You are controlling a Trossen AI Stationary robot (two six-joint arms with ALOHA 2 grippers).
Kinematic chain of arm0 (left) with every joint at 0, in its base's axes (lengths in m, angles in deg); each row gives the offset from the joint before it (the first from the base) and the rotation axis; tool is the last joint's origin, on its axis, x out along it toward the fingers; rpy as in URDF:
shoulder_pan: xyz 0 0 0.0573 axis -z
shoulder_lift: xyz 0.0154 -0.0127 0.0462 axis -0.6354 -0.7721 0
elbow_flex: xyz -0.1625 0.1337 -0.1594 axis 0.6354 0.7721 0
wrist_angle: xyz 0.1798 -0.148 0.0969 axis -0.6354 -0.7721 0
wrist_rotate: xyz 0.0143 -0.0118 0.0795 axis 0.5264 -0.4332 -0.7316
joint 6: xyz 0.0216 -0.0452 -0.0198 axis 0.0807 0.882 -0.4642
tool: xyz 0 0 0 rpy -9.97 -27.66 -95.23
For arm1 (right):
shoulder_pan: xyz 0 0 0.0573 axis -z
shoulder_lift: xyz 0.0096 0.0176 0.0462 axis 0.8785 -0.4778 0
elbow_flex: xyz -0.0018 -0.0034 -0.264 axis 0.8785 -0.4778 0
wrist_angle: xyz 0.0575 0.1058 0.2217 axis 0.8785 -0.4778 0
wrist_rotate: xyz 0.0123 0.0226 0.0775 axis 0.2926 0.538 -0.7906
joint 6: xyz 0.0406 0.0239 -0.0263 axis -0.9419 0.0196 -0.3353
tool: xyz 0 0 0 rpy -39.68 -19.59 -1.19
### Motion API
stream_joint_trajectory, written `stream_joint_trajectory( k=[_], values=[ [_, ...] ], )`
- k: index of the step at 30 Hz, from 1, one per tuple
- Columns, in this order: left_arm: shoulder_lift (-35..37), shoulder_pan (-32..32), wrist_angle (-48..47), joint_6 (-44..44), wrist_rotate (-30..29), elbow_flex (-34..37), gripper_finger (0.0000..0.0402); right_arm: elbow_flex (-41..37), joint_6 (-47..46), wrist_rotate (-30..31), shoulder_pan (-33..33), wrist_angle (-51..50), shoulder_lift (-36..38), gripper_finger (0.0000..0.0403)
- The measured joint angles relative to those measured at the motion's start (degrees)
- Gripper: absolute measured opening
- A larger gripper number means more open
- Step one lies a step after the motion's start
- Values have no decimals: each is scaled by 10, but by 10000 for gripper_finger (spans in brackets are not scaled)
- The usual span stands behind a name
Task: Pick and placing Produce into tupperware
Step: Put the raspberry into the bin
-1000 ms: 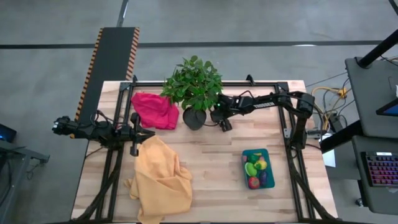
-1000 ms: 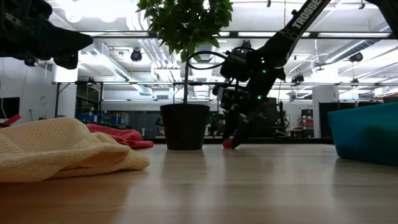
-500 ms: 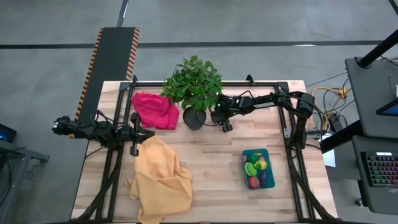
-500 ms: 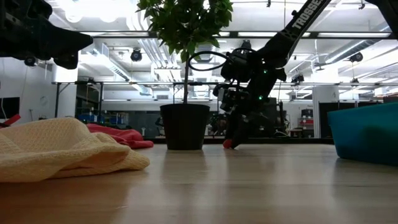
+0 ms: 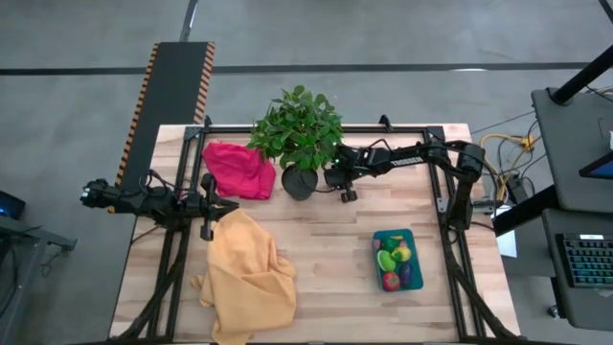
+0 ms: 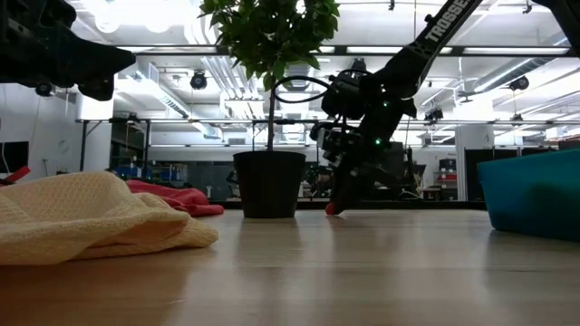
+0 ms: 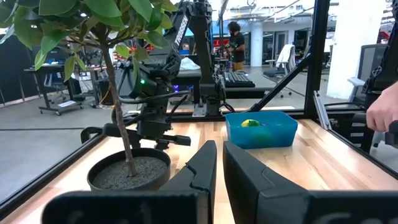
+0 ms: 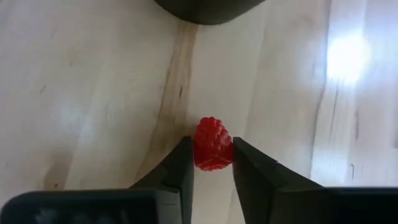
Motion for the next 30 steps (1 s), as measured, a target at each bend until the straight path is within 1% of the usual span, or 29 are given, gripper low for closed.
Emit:
stream_joint_trajectory(
  k=[4, 6, 10, 14, 18, 24, 30],
  values=[
    [0, 0, 0, 0, 0, 0, 15, 10, -18, 0, 0, -15, 9, 79],
    [0, 0, 0, 0, 0, 0, 15, 17, -31, 3, 0, -39, 15, 82],
    [0, 0, 0, 0, 0, 0, 15, 34, -75, 4, 0, -115, 38, 84],
    [0, 0, 0, 0, 0, 0, 15, 33, -101, 4, -3, -185, 77, 74],
    [0, 0, 0, 0, 0, 0, 15, 14, -123, 4, -18, -223, 138, 71],
    [0, 0, 1, 0, 0, 0, 15, -22, -176, 7, -51, -269, 251, 69],
    [1, 0, 1, 0, 0, 0, 15, -61, -274, 13, -97, -329, 374, 69]
  ],
)
